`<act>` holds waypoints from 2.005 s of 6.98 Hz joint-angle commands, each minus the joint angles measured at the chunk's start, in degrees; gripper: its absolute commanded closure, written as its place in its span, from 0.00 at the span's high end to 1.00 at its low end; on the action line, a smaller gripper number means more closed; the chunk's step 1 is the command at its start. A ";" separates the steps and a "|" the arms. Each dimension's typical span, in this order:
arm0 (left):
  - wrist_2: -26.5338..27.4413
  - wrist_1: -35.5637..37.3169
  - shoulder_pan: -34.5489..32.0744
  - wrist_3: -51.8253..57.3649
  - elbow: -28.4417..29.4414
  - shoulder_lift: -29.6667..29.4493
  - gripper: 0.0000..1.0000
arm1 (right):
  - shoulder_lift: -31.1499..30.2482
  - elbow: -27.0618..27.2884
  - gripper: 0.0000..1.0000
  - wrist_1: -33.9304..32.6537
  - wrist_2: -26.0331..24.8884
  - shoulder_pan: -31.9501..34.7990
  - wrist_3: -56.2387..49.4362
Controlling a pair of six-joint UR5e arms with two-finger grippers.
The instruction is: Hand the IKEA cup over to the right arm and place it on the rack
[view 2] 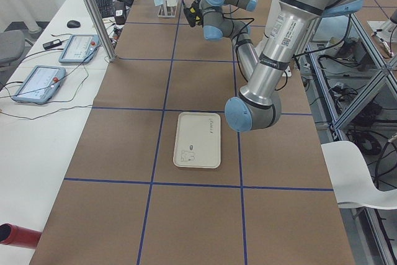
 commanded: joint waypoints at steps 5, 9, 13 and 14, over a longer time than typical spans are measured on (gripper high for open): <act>-0.38 0.06 -3.65 21.94 -5.46 13.75 1.00 | 0.00 4.03 0.27 -15.68 0.41 7.52 0.38; -0.20 0.06 -8.04 47.92 -5.54 22.88 1.00 | -0.87 3.95 0.25 -36.71 8.12 23.94 -14.32; -0.29 6.75 -13.77 66.82 -5.54 24.84 1.00 | -4.55 3.51 0.27 -48.69 17.28 40.90 -52.67; -0.38 6.75 -13.77 66.55 -5.62 24.84 1.00 | -7.09 2.55 0.26 -48.52 17.28 44.51 -61.58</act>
